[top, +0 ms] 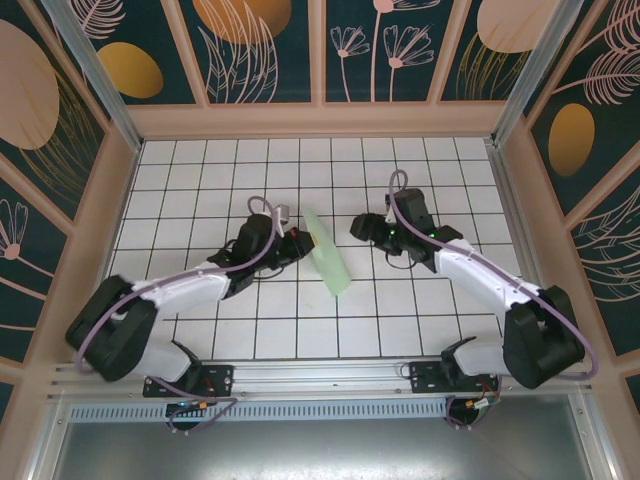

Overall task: Fold a paper plane with a square sheet of paper (pick it up from the middle)
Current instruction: First fold the square sheet of paper in half at the center of the table.

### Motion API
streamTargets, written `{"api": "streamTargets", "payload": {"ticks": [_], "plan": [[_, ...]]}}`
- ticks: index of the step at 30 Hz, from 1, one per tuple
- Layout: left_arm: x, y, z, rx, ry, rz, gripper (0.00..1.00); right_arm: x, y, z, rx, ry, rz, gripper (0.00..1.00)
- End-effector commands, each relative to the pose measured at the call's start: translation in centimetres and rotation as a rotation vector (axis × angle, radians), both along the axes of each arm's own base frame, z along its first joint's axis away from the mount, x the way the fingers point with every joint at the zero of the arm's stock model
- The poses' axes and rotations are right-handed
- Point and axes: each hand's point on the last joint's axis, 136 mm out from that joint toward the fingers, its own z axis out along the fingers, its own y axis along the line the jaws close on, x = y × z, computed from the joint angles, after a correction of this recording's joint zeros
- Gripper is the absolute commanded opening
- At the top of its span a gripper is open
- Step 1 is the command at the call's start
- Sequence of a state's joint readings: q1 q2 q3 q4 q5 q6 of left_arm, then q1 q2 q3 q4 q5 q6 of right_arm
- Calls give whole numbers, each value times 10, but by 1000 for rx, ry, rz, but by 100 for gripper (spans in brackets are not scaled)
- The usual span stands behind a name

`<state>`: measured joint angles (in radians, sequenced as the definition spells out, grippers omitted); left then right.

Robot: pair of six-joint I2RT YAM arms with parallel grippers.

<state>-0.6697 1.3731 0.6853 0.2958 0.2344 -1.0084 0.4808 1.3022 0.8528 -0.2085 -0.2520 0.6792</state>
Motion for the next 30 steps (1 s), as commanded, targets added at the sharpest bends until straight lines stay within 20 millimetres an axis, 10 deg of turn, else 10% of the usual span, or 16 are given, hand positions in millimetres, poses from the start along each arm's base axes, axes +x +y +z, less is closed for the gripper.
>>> {"api": "streamTargets", "payload": {"ticks": [1, 8, 14, 25, 30], "plan": [[-9, 41, -3, 259, 26, 56, 0, 6, -7, 23, -27, -60, -14, 73], [-12, 76, 55, 438, 13, 77, 0, 15, 2, 28, -11, -76, 17, 77], [-1, 67, 72, 499, 31, 29, 1, 22, 14, 8, -4, -20, 49, 77], [41, -38, 21, 156, 70, -169, 1, 40, -18, -33, -22, 68, -21, 77], [46, -37, -15, 161, 84, -146, 0, 36, -10, -37, 4, 54, 56, 77]]}}
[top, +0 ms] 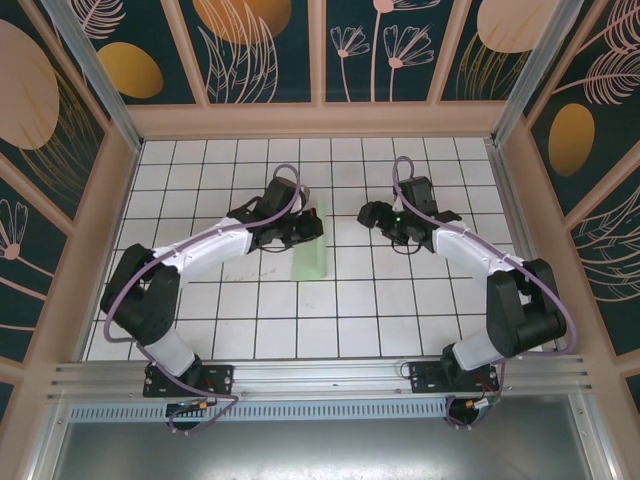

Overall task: Fold a paper plane with a square sheet of paper (pick it up from the middle)
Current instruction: First fold the square sheet of paper in half at the center of the table.

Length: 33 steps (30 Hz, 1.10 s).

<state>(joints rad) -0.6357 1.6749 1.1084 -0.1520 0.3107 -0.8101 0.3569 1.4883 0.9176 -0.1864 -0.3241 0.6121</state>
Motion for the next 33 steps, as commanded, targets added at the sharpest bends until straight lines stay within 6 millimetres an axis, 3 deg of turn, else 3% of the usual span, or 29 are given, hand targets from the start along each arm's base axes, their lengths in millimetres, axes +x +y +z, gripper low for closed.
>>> {"api": "streamTargets", "payload": {"ticks": [1, 7, 16, 27, 30, 33], "plan": [[9, -9, 5, -84, -55, 8, 0, -5, 15, -3, 47, -20, 104, 77], [-2, 23, -32, -69, -24, 95, 0, -16, 36, -15, 113, 22, 226, 75], [4, 33, -72, -22, 48, 40, 0, -34, 78, -46, 77, 121, 328, 74], [13, 37, -86, 36, 69, 4, 1, -18, 95, -80, -25, 200, 277, 67], [12, 37, -85, 32, 76, 5, 2, -24, 106, -91, -53, 225, 293, 65], [10, 37, -86, 29, 80, 4, 6, -27, 104, -105, -107, 246, 274, 65]]}}
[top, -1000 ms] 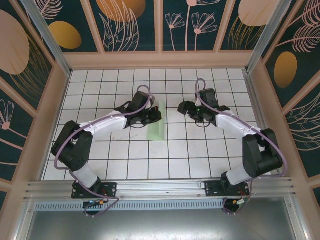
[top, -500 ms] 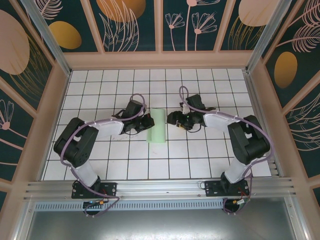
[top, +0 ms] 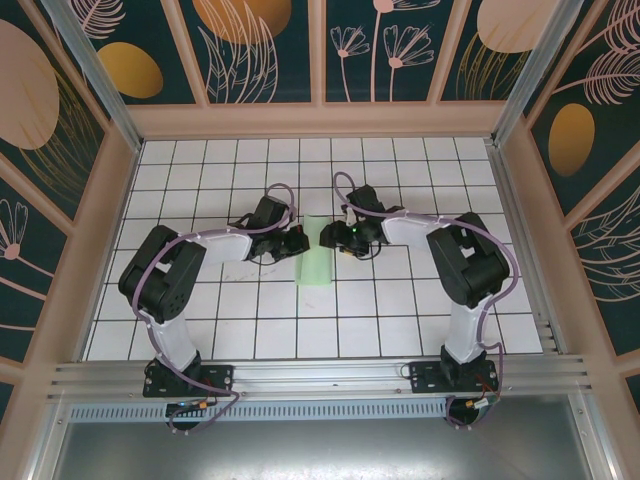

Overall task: Fold a paper plane with a square sheet of paper (pick it up from the middle)
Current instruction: First fold the square sheet of paper in half at the center of the table, then hold the square sheet of paper at the center of the table.

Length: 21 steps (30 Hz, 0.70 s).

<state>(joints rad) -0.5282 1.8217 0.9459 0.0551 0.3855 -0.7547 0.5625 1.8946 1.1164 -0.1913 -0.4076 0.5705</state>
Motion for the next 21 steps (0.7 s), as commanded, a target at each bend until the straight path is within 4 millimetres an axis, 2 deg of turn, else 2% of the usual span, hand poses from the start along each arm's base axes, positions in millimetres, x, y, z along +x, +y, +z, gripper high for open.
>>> {"api": "streamTargets", "payload": {"ticks": [1, 4, 10, 11, 12, 13, 18, 21], "plan": [[2, 0, 2, 2, -4, -14, 7, -8, 1, -26, -88, 44, -13, 63], [2, 3, 4, 11, 1, -6, 14, -11, -10, -40, -164, 60, -40, 58], [16, 20, 33, 39, -66, 107, 36, -23, -27, -71, -299, 99, -42, 53], [18, 25, 32, 54, -66, 129, 38, -25, -29, -77, -315, 106, -41, 52], [21, 29, 44, 51, -95, 152, 40, -27, -31, -82, -326, 114, -41, 52], [23, 33, 47, 57, -105, 172, 42, -28, -32, -85, -331, 120, -41, 52], [32, 58, 48, 114, -128, 295, 47, -33, -34, -98, -359, 136, -20, 53], [34, 65, 49, 122, -134, 332, 48, -36, -34, -103, -383, 139, -6, 54]]}}
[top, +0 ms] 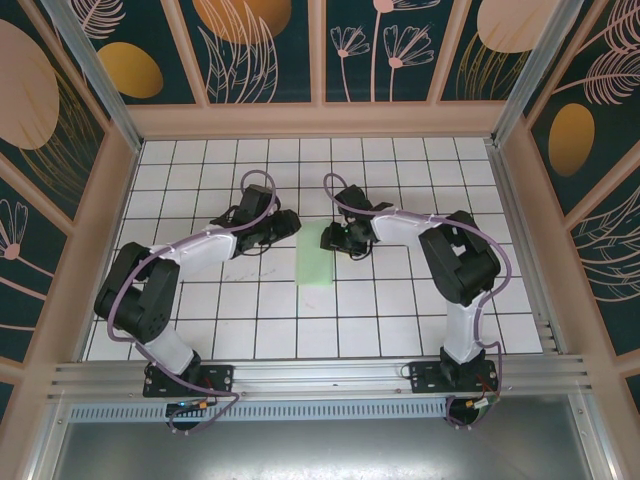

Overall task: Fold a paper plane with a square sheet of paper (pick it up from the middle)
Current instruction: Hold the square sheet of paper at the center of the table.

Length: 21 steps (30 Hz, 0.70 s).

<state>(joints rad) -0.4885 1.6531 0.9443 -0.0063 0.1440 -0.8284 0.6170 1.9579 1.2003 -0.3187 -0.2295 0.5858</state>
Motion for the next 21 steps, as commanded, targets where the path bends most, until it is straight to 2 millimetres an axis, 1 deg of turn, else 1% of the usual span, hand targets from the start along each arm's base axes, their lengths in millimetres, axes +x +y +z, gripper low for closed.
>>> {"api": "streamTargets", "payload": {"ticks": [1, 8, 16, 21], "plan": [[1, 19, -3, 39, 10, 86, 48, -37, -28, -84, -197, 140, 22, 54], [3, 24, -2, 45, 5, 103, 49, -39, -29, -97, -257, 155, 25, 60], [1, 39, -13, 44, 29, 142, 49, -41, -31, -110, -303, 190, 21, 66], [-2, 41, -18, 29, 42, 142, 49, -42, -33, -115, -324, 200, 15, 69]]}}
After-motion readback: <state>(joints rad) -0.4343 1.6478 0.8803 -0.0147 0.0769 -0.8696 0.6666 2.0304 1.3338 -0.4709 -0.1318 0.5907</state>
